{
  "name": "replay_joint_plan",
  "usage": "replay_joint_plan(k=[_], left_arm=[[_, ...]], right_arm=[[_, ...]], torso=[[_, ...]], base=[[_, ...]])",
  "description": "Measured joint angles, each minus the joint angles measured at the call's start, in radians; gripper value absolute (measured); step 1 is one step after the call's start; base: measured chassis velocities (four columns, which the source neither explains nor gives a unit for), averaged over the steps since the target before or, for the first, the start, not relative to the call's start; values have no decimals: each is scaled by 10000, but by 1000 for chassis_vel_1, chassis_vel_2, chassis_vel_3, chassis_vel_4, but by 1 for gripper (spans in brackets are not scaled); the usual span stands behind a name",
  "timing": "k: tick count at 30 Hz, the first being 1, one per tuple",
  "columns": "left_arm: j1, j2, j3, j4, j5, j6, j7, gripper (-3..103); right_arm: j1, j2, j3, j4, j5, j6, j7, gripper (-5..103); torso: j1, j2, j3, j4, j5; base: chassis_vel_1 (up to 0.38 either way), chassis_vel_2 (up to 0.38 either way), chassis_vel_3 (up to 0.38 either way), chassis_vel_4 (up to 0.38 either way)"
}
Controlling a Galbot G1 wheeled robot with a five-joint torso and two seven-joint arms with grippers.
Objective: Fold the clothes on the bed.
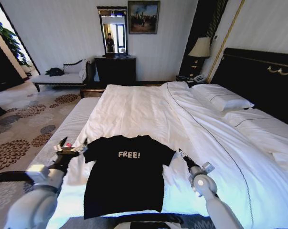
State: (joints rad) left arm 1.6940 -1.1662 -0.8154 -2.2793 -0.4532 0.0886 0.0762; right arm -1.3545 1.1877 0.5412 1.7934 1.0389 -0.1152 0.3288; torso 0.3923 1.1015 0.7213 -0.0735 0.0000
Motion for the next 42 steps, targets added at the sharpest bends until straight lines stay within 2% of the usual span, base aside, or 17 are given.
replay_joint_plan(k=[3,6,9,12,15,17,23,24,26,28,29,31,32,36,38,41,42], left_arm=[[53,-426,311,550,-266,-779,205,100],[138,-658,402,586,-451,-937,218,100],[278,-683,400,469,-488,-1004,221,100],[418,-581,211,359,-573,-1065,212,100],[456,-564,80,359,-680,-1066,155,100],[571,-554,-140,363,-845,-1058,82,100],[729,-507,-705,391,-1028,-1056,26,100],[744,-507,-829,418,-1110,-1053,7,100],[750,-508,-938,446,-1189,-1048,-9,100],[734,-546,-1150,462,-1434,-996,-71,100],[734,-546,-1150,462,-1434,-996,-71,100],[699,-604,-1223,373,-1616,-900,-121,100],[699,-604,-1223,373,-1616,-900,-121,100],[632,-697,-1250,162,-2276,-551,-239,100],[589,-729,-1273,133,-2527,-438,-283,100],[500,-764,-1322,130,-2880,-288,-354,100],[500,-764,-1322,130,-2880,-288,-354,100]], right_arm=[[-115,142,94,-15,-247,170,-254,100],[-170,185,134,-16,-227,200,-316,100],[-182,186,128,-14,54,199,-419,100],[59,178,-106,-186,987,82,-548,100],[308,162,-308,-367,1319,8,-568,100],[783,88,-651,-612,1882,-221,-443,100],[1758,-4,-1140,-1177,2325,-509,-35,102],[1859,-27,-1187,-1227,2350,-545,8,98],[1921,-49,-1220,-1248,2357,-574,40,98],[1920,-60,-1293,-1224,2368,-625,141,89],[1920,-60,-1293,-1224,2368,-625,141,89],[1820,-48,-1346,-1078,2495,-714,381,78],[1820,-48,-1346,-1078,2495,-714,381,78],[1769,-83,-1468,-1054,2523,-809,650,56],[1772,-103,-1490,-1072,2512,-843,719,56],[1761,-125,-1490,-1063,2496,-870,801,40],[1761,-125,-1490,-1063,2496,-870,801,40]], torso=[[0,0,0,2,-3],[0,1,0,1,-1],[0,1,0,1,1],[0,1,0,1,0],[0,2,0,1,1],[0,3,1,2,-1],[0,2,0,4,0],[0,2,1,4,-1],[1,2,1,3,-1],[0,2,1,2,0],[0,2,1,2,0],[0,2,0,0,-2],[0,2,0,0,-2],[0,2,0,1,0],[0,2,1,0,0],[0,2,1,1,0],[0,2,1,1,0]], base=[[0,0,0,0],[0,0,0,0],[0,0,0,0],[0,0,0,0],[0,0,0,0],[0,0,0,0],[0,0,0,0],[0,0,0,0],[0,0,0,0],[0,0,0,0],[0,0,0,0],[0,0,0,0],[0,0,0,0],[0,0,0,0],[0,0,0,0],[0,0,0,0],[0,0,0,0]])
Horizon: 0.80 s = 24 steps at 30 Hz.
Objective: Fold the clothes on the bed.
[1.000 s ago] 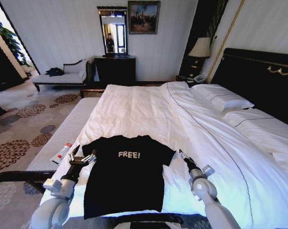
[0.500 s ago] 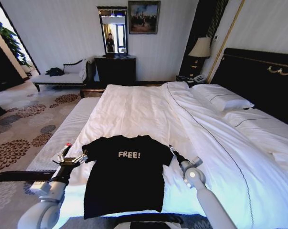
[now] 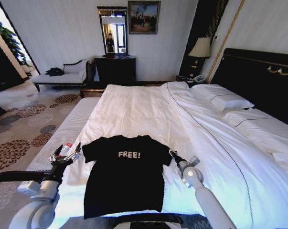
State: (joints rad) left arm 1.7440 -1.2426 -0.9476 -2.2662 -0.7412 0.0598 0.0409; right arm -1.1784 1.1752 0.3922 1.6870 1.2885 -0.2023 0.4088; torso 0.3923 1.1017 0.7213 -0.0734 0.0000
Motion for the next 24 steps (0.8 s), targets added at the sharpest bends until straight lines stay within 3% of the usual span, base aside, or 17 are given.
replay_joint_plan(k=[9,14,18,21,24], left_arm=[[-142,-11,35,85,-66,56,-33,100],[-234,-21,73,159,-65,56,-44,100],[-386,-61,90,22,-570,259,-205,100],[-722,-187,124,-721,-2064,1004,-701,100],[-845,-185,133,-1048,-2399,1177,-806,100]], right_arm=[[-200,29,142,500,-11,170,206,3],[-306,93,141,880,-144,479,141,1],[-297,113,-51,1248,-244,799,-109,0],[-106,182,-485,1528,-299,1052,-359,0],[4,252,-800,1624,-380,1172,-498,0]], torso=[[0,0,0,0,0],[0,0,0,0,-1],[-1,0,0,0,-3],[0,0,0,0,0],[0,0,0,0,1]], base=[[0,0,0,0],[0,0,0,0],[0,0,0,0],[0,0,0,0],[0,0,0,0]])
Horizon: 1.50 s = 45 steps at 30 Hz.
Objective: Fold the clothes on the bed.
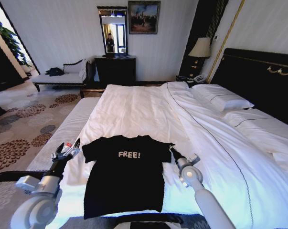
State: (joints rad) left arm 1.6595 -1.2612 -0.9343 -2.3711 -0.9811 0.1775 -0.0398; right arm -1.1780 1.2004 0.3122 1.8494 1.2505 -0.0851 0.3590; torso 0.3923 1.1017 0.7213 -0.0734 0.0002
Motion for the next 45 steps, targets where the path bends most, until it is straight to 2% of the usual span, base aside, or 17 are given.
replay_joint_plan(k=[12,20,32,34,36,39,41,45], left_arm=[[-245,258,-53,-1149,231,319,-204,100],[-329,227,-66,-1107,269,358,-275,100],[-407,281,-50,-802,326,372,-314,100],[-418,292,-43,-756,346,379,-315,100],[-427,304,-43,-735,351,381,-320,100],[-469,347,-60,-655,354,386,-335,100],[-478,354,-65,-638,354,386,-336,100],[-545,373,-101,-525,372,387,-366,100]], right_arm=[[594,-43,-1567,-126,-528,143,-361,0],[1208,374,-2277,-882,-854,209,-444,0],[1559,710,-3223,-1953,-2034,392,-855,-2],[1474,689,-3416,-2034,-2357,430,-973,8],[1402,637,-3491,-2001,-2450,446,-1031,8],[1074,341,-3662,-1435,-2622,584,-1338,25],[996,249,-3686,-1297,-2643,628,-1431,25],[676,-290,-3637,-705,-2571,1069,-2005,47]], torso=[[0,0,0,0,-1],[0,0,0,0,-3],[0,0,0,0,-3],[0,0,0,0,-1],[0,0,0,1,-1],[0,0,0,0,-2],[0,0,-1,0,0],[-3,0,-1,-2,-2]], base=[[0,0,0,0],[0,0,0,0],[0,0,0,0],[0,0,0,0],[0,0,0,0],[0,0,0,0],[0,0,0,0],[0,0,0,0]])
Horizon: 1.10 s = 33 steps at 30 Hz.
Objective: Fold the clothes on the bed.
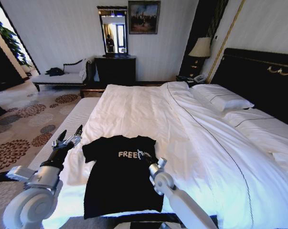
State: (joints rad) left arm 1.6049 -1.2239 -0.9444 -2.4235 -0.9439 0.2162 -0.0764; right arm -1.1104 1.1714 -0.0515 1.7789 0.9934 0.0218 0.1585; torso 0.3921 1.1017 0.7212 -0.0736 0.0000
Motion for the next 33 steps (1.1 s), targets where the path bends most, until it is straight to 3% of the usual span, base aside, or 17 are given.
replay_joint_plan(k=[1,3,5,8,10,15,24,29,33], left_arm=[[0,0,0,0,0,0,0,100],[-14,-4,-50,44,9,0,-33,100],[-21,-8,-78,63,5,1,-83,100],[-42,-48,-175,48,-110,29,-192,100],[-23,-77,-188,-18,-132,48,-204,100],[95,-192,-191,-180,-120,69,-218,100],[45,-252,-140,-137,30,100,-229,100],[-457,41,232,1398,663,313,-597,100],[-1088,114,645,2684,439,632,-1072,100]], right_arm=[[0,0,0,0,0,0,0,47],[173,79,317,-155,500,9,227,57],[355,163,458,-342,823,-64,519,57],[930,348,820,-975,2203,-436,1483,74],[1149,394,945,-1188,2731,-643,1845,79],[1580,487,1336,-1673,3188,-992,2556,98],[1531,221,1746,-1508,2911,-1061,2601,100],[1207,253,2209,-1020,2277,-996,2349,100],[903,284,2635,-591,2092,-957,2259,100]], torso=[[0,0,0,0,0],[0,0,0,0,0],[0,0,0,1,1],[2,-1,1,4,1],[2,-1,1,3,0],[1,-1,2,3,1],[1,-1,2,2,3],[1,-1,2,2,-2],[2,-1,1,2,-3]], base=[[0,0,0,0],[0,0,0,0],[0,0,0,0],[0,0,0,0],[0,0,0,0],[0,0,0,0],[0,0,0,0],[0,0,0,0],[0,0,0,0]])
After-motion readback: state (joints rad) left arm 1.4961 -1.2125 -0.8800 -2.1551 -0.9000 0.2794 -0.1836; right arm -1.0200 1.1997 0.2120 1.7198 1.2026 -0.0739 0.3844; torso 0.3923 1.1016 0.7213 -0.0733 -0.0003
